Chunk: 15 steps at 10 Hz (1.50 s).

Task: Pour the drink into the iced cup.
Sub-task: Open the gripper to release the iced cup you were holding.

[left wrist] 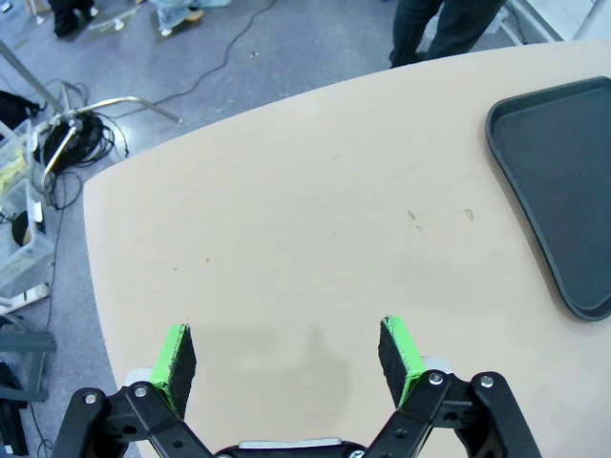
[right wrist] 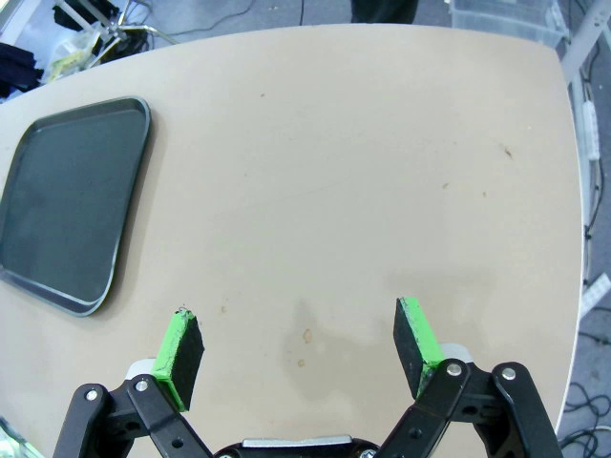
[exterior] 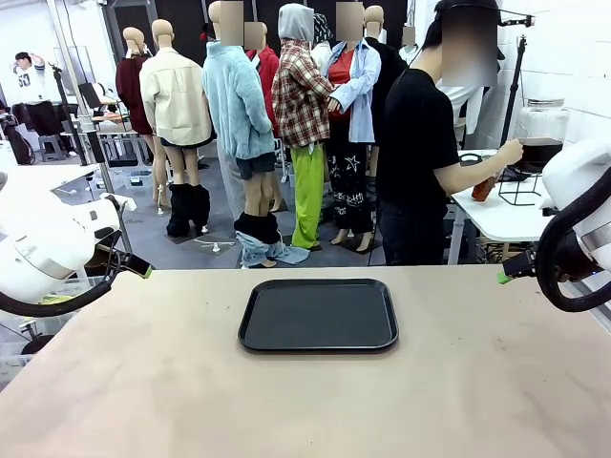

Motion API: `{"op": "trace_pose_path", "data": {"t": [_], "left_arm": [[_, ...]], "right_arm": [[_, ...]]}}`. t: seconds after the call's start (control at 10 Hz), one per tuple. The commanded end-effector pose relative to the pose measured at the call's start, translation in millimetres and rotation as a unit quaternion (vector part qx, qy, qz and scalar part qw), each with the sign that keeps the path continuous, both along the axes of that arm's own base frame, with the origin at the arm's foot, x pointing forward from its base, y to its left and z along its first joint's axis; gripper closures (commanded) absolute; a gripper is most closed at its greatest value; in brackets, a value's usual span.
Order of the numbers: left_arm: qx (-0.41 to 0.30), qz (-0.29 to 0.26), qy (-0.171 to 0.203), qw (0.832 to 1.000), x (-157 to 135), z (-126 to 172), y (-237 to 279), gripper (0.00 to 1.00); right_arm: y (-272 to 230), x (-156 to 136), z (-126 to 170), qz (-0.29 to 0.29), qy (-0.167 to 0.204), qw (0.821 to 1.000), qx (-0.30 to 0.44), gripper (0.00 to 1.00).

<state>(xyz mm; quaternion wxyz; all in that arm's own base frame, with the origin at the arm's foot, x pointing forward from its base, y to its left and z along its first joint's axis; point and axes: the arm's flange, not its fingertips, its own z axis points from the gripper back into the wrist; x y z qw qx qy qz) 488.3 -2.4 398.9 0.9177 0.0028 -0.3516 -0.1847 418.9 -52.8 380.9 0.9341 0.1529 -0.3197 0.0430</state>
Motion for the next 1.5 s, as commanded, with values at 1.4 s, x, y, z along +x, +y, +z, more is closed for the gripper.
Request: {"op": "trace_pose_path", "data": {"t": [1.4], "left_arm": [[-0.003,0.004,-0.007,1.000,-1.4,-3.7,0.4,0.00]], "right_arm": [[0.4,-0.7,-1.9,0.002,-0.005,1.000,0.001,0.00]]}}
